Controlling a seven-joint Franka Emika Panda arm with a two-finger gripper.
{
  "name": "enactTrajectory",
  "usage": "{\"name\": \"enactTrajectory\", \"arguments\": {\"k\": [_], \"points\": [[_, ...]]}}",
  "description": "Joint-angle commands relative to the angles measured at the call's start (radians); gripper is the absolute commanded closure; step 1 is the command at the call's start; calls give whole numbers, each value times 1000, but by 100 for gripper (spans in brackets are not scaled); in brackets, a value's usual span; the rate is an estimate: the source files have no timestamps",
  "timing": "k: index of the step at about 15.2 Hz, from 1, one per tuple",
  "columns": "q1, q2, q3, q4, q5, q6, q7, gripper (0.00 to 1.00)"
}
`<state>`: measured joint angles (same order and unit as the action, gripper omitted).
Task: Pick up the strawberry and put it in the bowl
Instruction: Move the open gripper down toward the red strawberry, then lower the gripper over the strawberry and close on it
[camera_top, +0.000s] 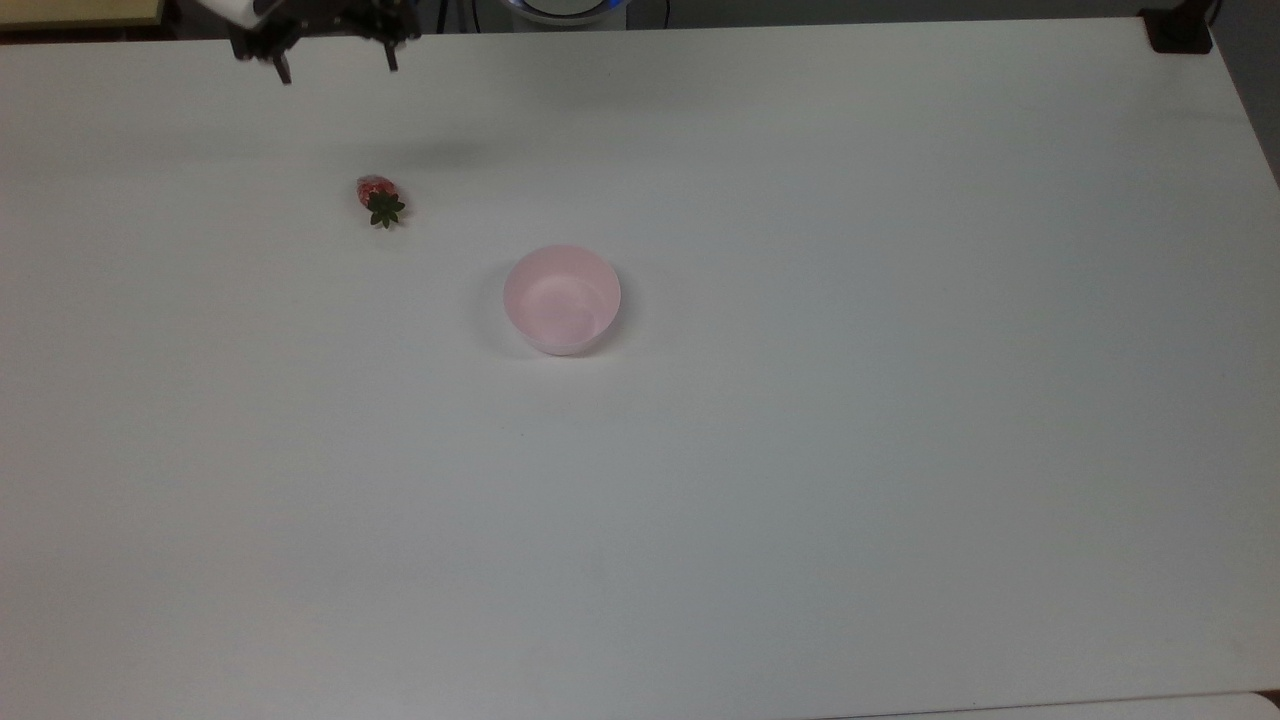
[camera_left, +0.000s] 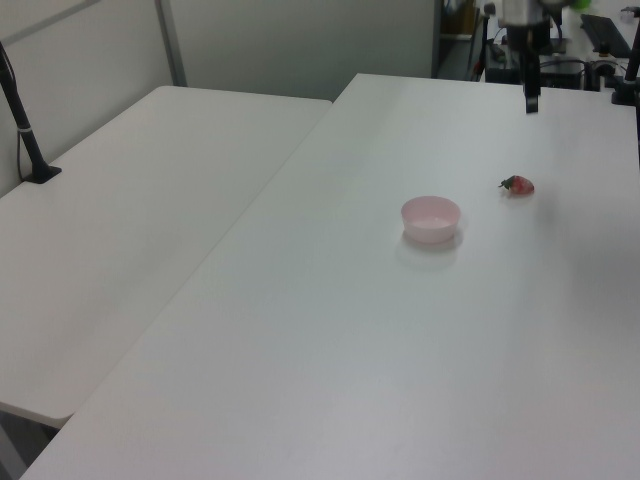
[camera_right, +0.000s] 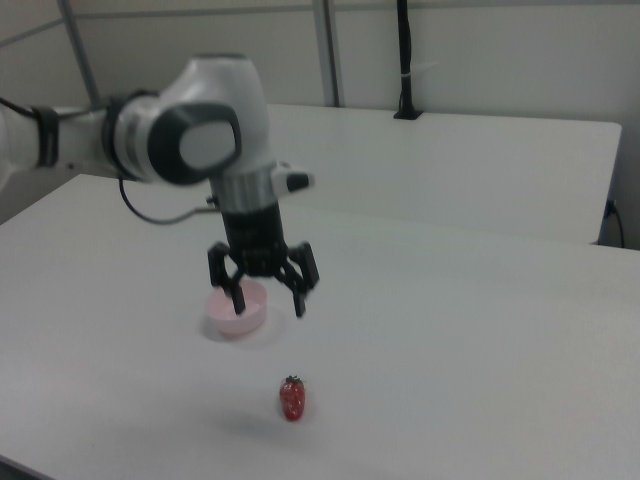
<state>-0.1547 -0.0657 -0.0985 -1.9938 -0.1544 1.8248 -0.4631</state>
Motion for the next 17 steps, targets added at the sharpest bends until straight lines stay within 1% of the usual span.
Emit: {"name": "enactTrajectory", "arguments": {"k": [1, 3, 5, 7, 9, 11, 12, 13, 14, 15, 16, 17], "points": [[7, -13, -44, -209, -36, 222, -71, 0], [1, 36, -47, -252, -40, 310, -75, 0], [9, 96, -47, -257, -42, 361, -74, 0], [12, 130, -47, -257, -42, 405, -69, 0], [12, 167, -47, -253, -40, 416, -65, 9], [12, 196, -47, -253, -40, 457, -60, 13], [14, 208, -47, -253, -39, 467, -54, 23], [15, 211, -47, -252, -34, 467, -42, 36], [15, 207, -46, -250, -28, 461, -29, 53], [20, 205, -44, -249, -25, 458, -17, 66], [21, 199, -44, -246, -25, 455, 0, 77], [21, 185, -41, -246, -25, 438, 9, 81]]}}
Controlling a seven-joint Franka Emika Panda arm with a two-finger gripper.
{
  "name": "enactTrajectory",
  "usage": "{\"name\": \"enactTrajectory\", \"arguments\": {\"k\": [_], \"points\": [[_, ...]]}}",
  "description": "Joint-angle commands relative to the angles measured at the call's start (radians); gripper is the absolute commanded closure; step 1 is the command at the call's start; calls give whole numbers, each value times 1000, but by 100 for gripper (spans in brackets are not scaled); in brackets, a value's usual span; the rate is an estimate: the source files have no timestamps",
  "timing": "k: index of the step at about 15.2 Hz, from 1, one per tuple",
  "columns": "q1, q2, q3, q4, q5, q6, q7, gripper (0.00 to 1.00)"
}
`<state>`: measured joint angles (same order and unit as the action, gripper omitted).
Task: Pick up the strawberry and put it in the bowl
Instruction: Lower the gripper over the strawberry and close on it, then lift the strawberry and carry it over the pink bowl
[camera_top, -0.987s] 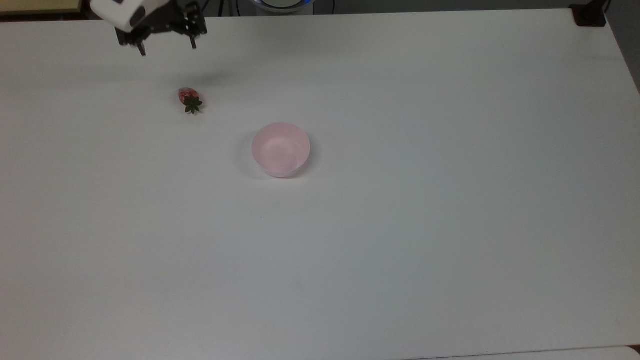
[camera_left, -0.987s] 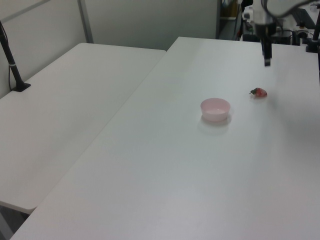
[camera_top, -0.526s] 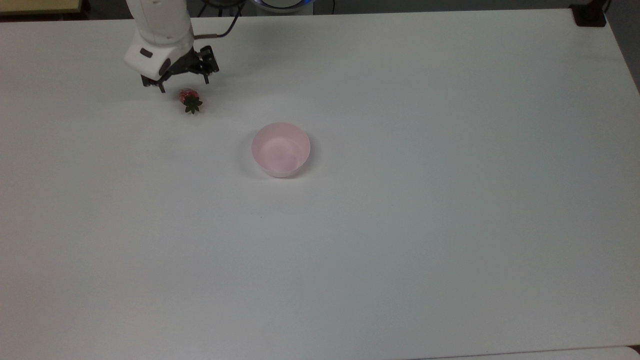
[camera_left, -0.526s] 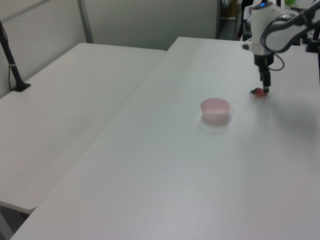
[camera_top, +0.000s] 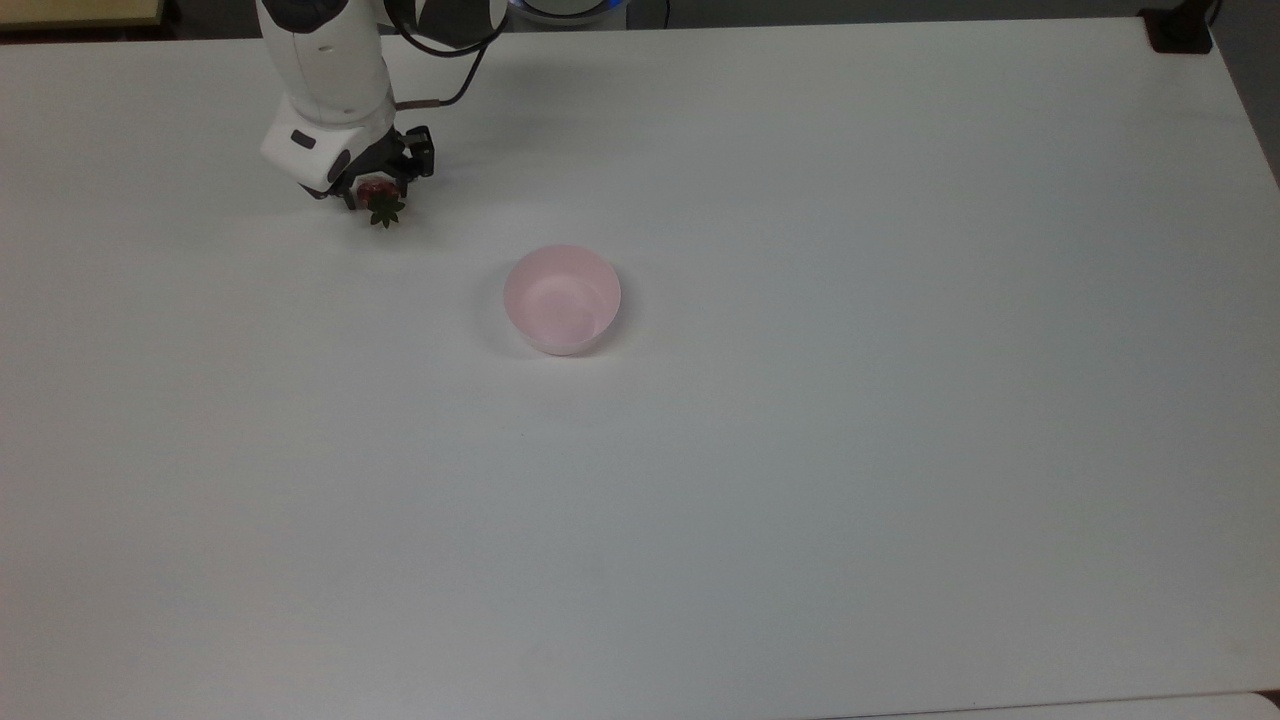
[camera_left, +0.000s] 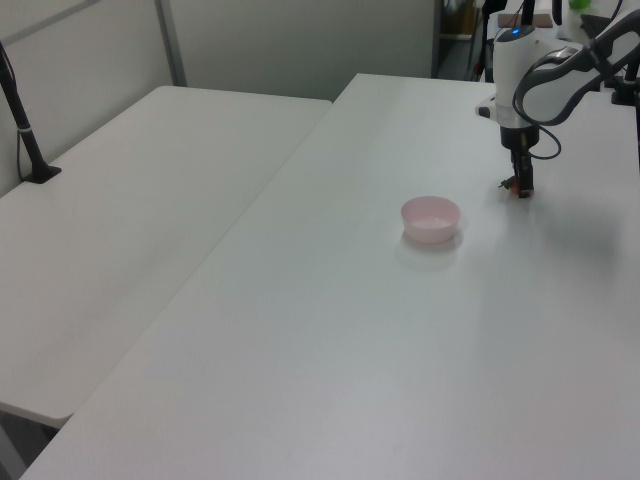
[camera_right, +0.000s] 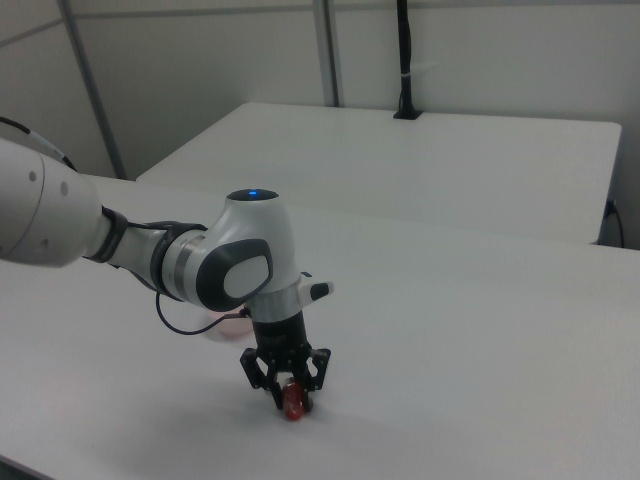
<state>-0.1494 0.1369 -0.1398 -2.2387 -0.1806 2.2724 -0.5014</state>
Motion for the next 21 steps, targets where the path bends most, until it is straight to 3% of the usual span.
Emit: {"name": "enactTrajectory", "arguments": {"k": [1, 4, 6, 7, 12, 17, 19, 20, 21], "points": [[16, -34, 3, 10, 3, -51, 49, 81], [62, -85, 19, 126, 96, -264, 49, 81], [100, -83, 35, 235, 194, -327, 76, 81], [122, -73, 43, 263, 207, -323, 122, 81], [249, 73, 52, 350, 207, -247, 423, 82], [266, 196, 55, 476, 239, -197, 595, 85], [264, 199, 91, 476, 227, -192, 598, 82], [266, 202, 92, 475, 225, -183, 598, 57], [266, 210, 94, 475, 225, -173, 598, 1]]}}
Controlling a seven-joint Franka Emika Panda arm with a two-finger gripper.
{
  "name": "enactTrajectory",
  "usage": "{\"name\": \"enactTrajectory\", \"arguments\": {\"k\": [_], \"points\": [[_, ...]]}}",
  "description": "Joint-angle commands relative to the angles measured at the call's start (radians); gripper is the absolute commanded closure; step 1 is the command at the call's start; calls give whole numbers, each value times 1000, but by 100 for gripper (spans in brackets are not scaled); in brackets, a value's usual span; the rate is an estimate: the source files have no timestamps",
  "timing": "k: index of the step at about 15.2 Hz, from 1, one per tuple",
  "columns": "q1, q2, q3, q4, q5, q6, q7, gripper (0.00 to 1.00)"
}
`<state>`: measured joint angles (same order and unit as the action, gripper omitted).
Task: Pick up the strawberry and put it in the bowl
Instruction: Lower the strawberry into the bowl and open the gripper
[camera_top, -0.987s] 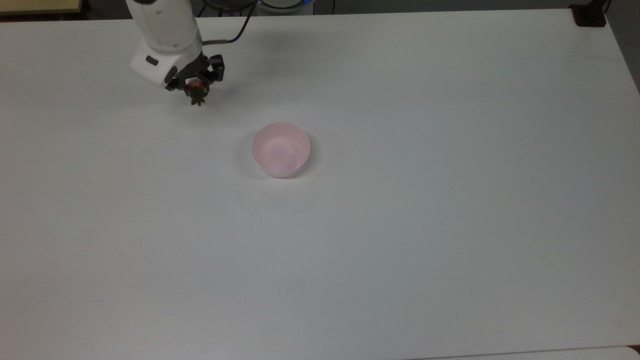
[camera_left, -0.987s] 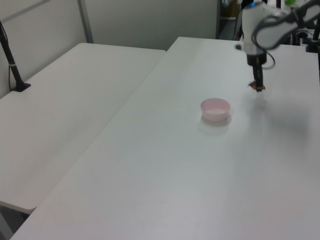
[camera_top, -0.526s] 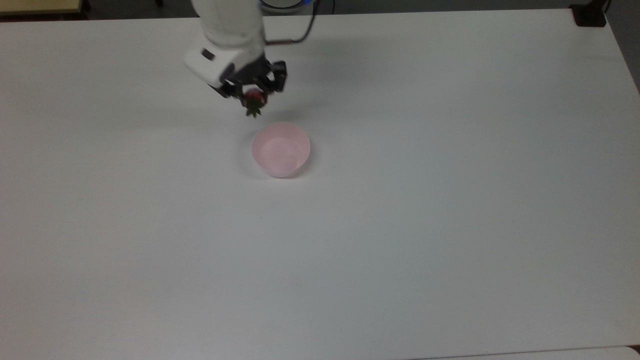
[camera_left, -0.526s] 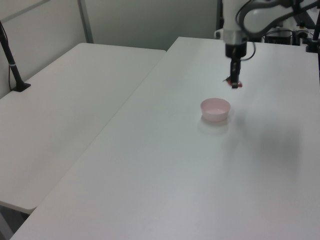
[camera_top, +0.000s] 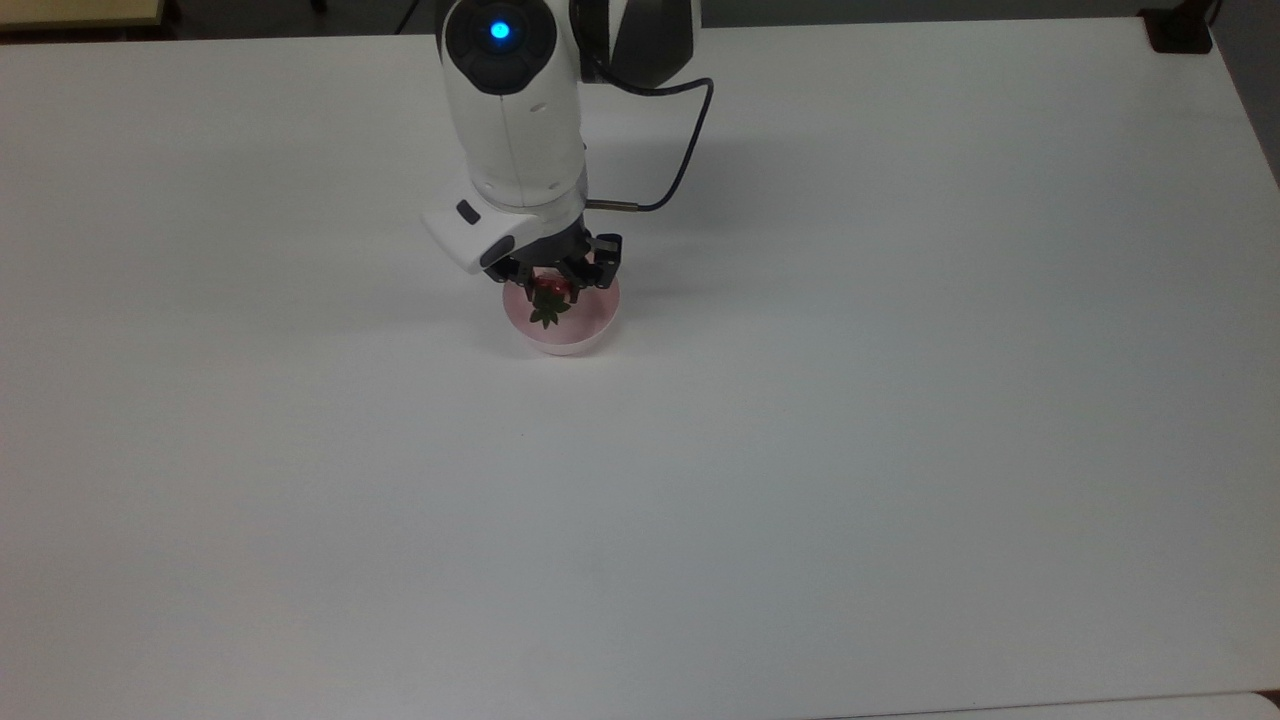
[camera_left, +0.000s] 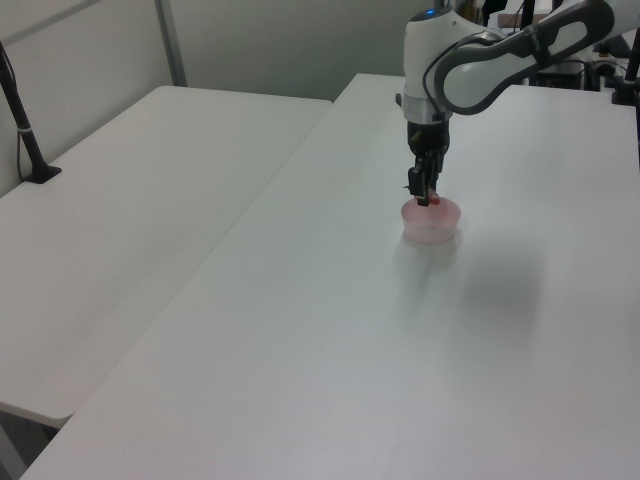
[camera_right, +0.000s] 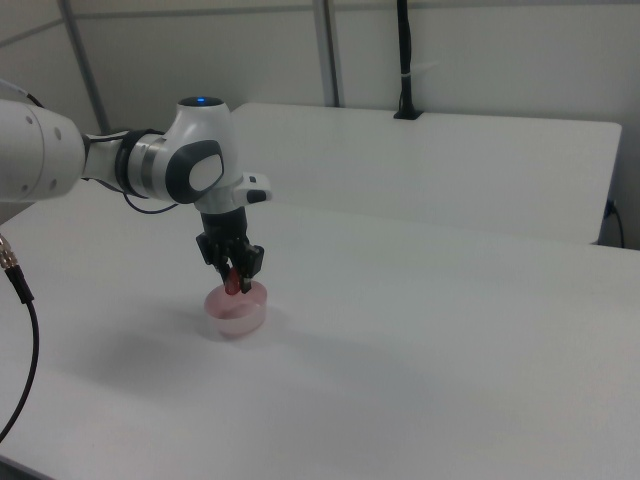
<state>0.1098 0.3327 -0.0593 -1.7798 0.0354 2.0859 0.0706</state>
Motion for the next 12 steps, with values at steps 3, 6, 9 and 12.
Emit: {"name": "enactTrajectory", "arguments": {"k": [3, 6, 9, 12], "points": [[31, 14, 13, 17, -29, 10, 31, 0], [24, -56, 13, 17, -43, -38, 130, 0], [-13, -202, 12, 19, -45, -154, 164, 0], [-30, -345, -8, 31, -45, -304, 164, 0]]}}
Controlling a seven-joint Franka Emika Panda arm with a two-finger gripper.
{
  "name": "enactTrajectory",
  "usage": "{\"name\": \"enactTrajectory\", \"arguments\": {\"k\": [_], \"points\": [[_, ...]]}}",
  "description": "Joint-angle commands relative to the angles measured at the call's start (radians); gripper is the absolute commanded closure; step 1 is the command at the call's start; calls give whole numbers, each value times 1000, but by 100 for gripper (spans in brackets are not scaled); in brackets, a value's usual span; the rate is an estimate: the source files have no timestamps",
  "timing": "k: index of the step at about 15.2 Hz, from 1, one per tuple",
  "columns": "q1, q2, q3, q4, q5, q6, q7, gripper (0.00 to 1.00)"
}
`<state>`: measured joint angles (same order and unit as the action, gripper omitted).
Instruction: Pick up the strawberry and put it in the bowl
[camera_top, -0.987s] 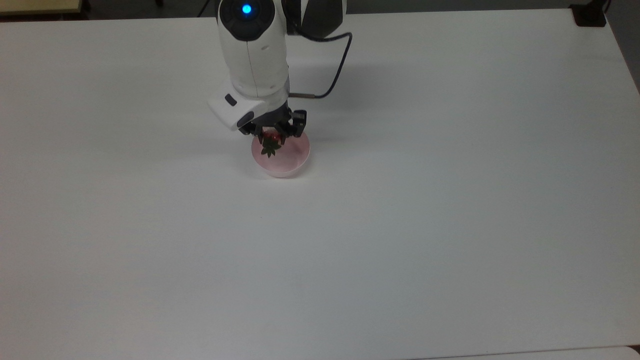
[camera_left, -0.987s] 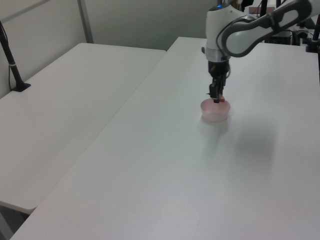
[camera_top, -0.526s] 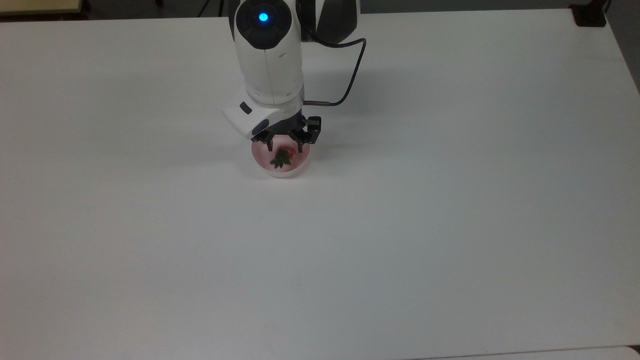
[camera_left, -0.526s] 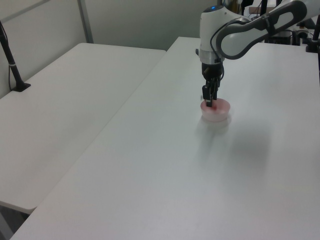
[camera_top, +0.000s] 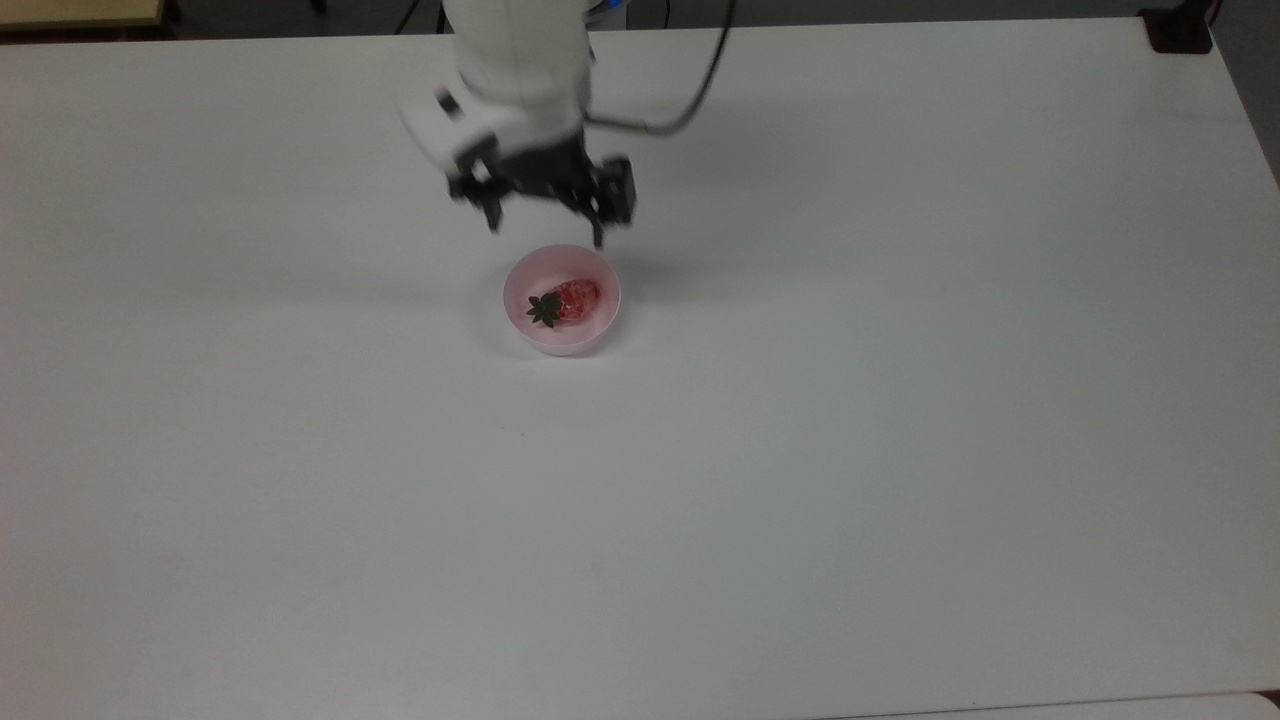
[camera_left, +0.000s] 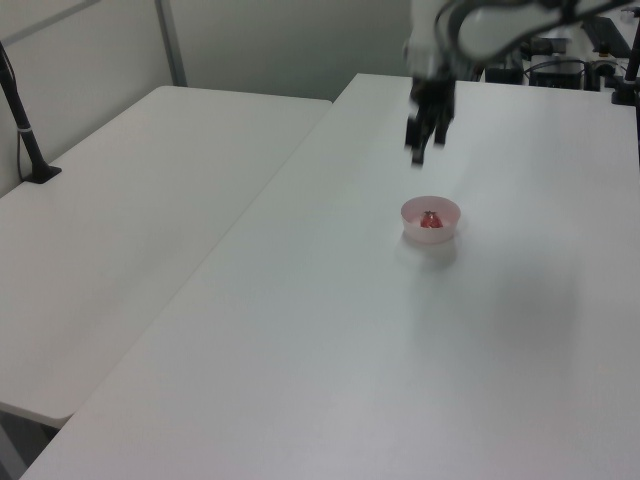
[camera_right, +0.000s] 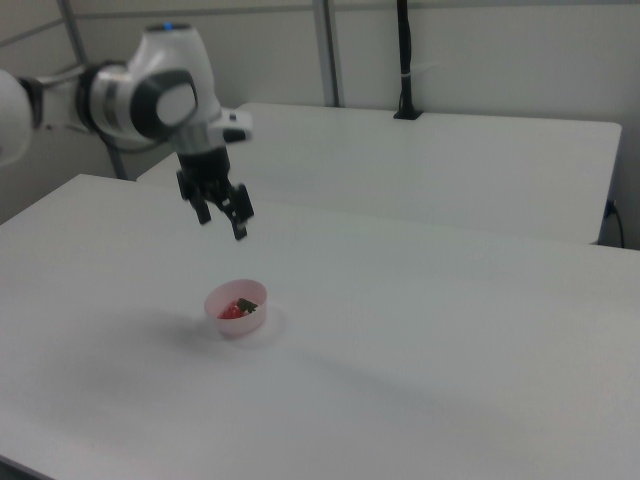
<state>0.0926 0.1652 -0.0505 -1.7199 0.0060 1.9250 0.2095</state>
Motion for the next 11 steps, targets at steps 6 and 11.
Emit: {"name": "enactTrajectory", "arguments": {"k": [6, 11], "points": [[-10, -271, -78, 43, -21, -347, -48, 0], [-54, -254, -77, 33, -31, -248, -240, 0]]}}
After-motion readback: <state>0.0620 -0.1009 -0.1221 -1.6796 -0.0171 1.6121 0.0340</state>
